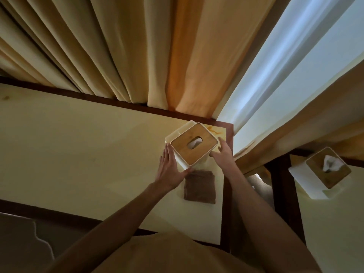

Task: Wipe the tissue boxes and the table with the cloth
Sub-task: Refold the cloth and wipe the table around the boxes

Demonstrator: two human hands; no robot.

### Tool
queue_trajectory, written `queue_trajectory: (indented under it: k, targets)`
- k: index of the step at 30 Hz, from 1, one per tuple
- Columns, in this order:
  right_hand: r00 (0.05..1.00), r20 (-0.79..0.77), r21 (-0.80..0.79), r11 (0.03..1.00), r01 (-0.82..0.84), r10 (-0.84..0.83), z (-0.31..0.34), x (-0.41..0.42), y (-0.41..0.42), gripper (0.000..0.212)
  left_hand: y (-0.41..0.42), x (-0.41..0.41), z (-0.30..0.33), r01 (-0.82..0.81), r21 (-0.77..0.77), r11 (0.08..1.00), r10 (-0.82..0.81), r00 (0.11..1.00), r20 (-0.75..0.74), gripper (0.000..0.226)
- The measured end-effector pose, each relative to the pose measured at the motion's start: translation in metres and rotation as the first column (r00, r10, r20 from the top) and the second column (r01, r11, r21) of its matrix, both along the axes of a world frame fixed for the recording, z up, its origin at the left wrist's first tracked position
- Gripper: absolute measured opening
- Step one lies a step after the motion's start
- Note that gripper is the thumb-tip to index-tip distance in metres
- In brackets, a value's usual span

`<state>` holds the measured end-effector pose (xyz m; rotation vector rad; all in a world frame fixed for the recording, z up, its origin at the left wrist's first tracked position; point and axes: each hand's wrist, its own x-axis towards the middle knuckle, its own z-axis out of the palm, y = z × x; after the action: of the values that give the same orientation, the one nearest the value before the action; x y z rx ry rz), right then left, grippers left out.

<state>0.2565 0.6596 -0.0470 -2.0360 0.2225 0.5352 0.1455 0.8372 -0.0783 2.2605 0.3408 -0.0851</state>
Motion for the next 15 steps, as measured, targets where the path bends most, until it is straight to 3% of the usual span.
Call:
queue_trajectory:
  k: [2,5,9,15]
  targets:
    - [0.995,-0.02,-0.009,0.995,-0.098,0.098,-0.003,0.005,-0.004,0.063,-0.005,-0.001,-0.002,-0.01,0.001,1.0,0.01,1.0,-0.024,0.127]
    - [0.985,0.008,-0.016,0.984,-0.175,0.175,-0.009,-0.004,-0.004,0.059,-0.002,0.002,0.001,-0.1,-0.148,0.984,0.096,0.995,-0.03,0.114]
    - [0.983,-0.02,0.112,0.977,-0.18,0.184,-0.02,-0.023,-0.008,0.062,0.008,0.001,0.001,-0.052,-0.216,0.975,0.049,0.999,-0.016,0.102]
    - [0.974,0.099,0.211,0.952,-0.221,0.204,-0.001,-0.017,0.003,0.051,0.009,0.008,0.015,-0.111,-0.259,0.959,0.125,0.991,0.037,0.084]
